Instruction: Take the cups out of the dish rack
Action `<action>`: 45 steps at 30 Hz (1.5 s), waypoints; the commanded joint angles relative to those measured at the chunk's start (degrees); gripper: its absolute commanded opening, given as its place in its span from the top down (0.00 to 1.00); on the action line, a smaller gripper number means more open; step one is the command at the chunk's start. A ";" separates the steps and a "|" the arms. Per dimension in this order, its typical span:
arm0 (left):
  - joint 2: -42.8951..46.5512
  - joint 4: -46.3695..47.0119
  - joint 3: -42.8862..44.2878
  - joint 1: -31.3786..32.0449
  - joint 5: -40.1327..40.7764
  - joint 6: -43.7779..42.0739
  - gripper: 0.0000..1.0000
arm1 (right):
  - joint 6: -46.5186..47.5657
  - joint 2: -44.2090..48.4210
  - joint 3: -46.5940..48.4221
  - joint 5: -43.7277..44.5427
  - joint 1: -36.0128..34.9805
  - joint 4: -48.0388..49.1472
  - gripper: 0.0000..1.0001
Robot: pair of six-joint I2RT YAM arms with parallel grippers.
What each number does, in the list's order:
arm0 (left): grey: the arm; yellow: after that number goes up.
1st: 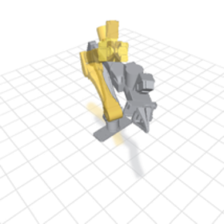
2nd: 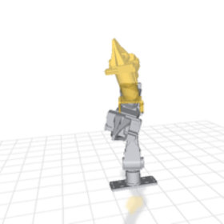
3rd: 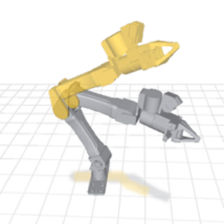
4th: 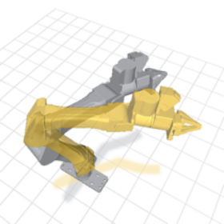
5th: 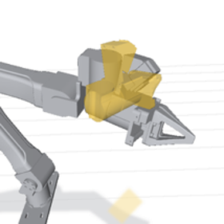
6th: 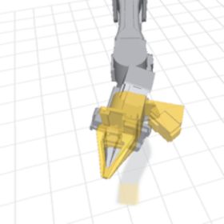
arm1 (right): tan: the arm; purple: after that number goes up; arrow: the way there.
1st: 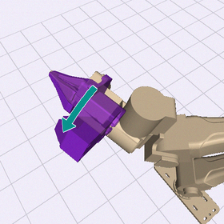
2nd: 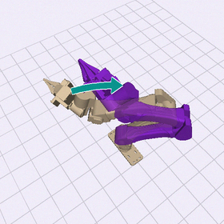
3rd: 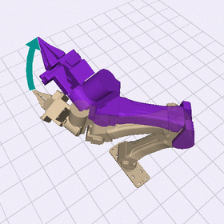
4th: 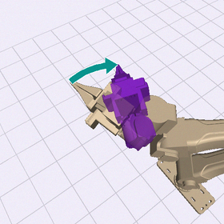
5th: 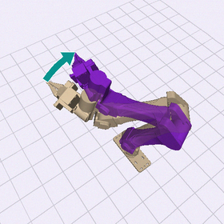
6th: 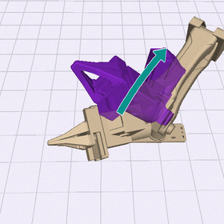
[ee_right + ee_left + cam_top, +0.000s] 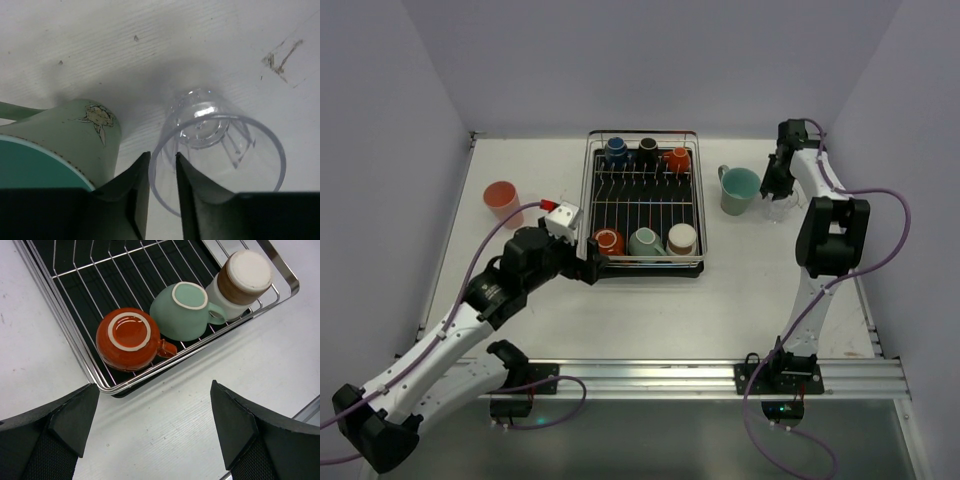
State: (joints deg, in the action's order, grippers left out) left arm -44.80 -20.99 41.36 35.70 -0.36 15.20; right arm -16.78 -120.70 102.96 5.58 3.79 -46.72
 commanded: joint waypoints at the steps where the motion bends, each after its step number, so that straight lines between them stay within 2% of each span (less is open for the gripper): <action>1: -0.99 0.69 3.02 0.07 -3.50 -0.79 0.00 | 0.69 1.52 1.81 3.02 -0.01 -0.65 0.62; 3: -2.05 0.69 5.03 0.07 -4.03 -0.35 0.00 | 0.60 4.07 1.72 3.82 0.07 -0.65 0.51; 6: -4.15 0.78 7.94 0.16 -5.79 0.79 0.00 | 0.17 8.19 1.63 3.73 0.08 -0.65 0.49; 8: -6.60 0.95 10.39 1.11 -6.93 1.76 0.00 | -0.62 11.87 1.20 3.12 -0.01 -0.48 0.42; 10: -8.46 1.74 12.06 2.78 -6.67 2.46 0.00 | -1.41 14.78 -0.99 3.20 0.07 0.22 0.41; 12: -12.06 2.36 14.79 5.95 -5.97 2.81 0.00 | -2.47 20.82 -5.99 3.64 0.08 2.76 0.40; 13: -13.37 2.97 15.84 7.00 -5.45 3.08 0.00 | -3.69 23.30 -8.54 3.64 0.08 4.43 0.36; 16: -22.23 3.42 20.32 11.22 -2.64 3.08 0.00 | -6.68 34.10 -20.04 1.02 0.07 11.28 0.35; 17: -24.00 3.50 22.68 13.23 -1.67 3.08 0.00 | -7.47 37.09 -26.51 0.22 -0.01 15.65 0.35; 19: -29.78 3.59 26.37 15.35 0.01 2.73 0.00 | -10.29 46.49 -36.01 -9.13 -0.10 22.94 0.35; 20: -31.48 3.59 27.62 15.88 2.01 2.64 0.00 | -11.08 49.83 -39.47 -9.19 -0.10 26.12 0.35; 21: -33.32 3.85 28.59 16.32 3.86 2.47 0.00 | -13.44 53.08 -42.46 -14.58 -0.19 28.41 0.35; 23: -38.42 4.03 31.92 17.20 5.63 1.85 0.00 | -15.21 61.79 -50.35 -19.97 -1.15 34.90 0.34; 25: -42.98 4.64 33.51 17.38 8.53 1.32 0.00 | -16.97 68.28 -53.72 -23.84 -3.16 36.25 0.30; 27: -47.02 5.87 35.62 17.38 9.76 0.80 0.00 | -16.54 71.21 -56.63 -25.09 -5.70 36.44 0.26; 32: -54.16 5.44 40.55 17.65 8.89 0.97 0.00 | -14.78 77.10 -60.15 -27.11 -6.78 34.33 0.25; 39: -59.61 4.47 43.01 17.91 12.23 0.97 0.01 | -15.92 78.87 -62.53 -31.33 -7.39 36.70 0.25; 42: -60.50 4.91 43.36 18.08 12.31 0.79 0.13 | -16.45 79.66 -62.97 -31.51 -7.83 37.23 0.25; 43: -60.41 5.26 43.28 18.17 12.49 0.79 0.21 | -16.62 79.92 -63.05 -31.60 -8.01 37.23 0.25; 45: -58.84 7.01 42.84 18.17 12.75 0.79 0.29 | -17.32 80.53 -63.32 -31.95 -8.36 37.49 0.25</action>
State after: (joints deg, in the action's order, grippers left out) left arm -105.21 -17.56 82.04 53.41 10.17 16.82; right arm -32.42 -41.82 40.03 -23.86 -4.03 -12.32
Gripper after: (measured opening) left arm 0.744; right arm 0.747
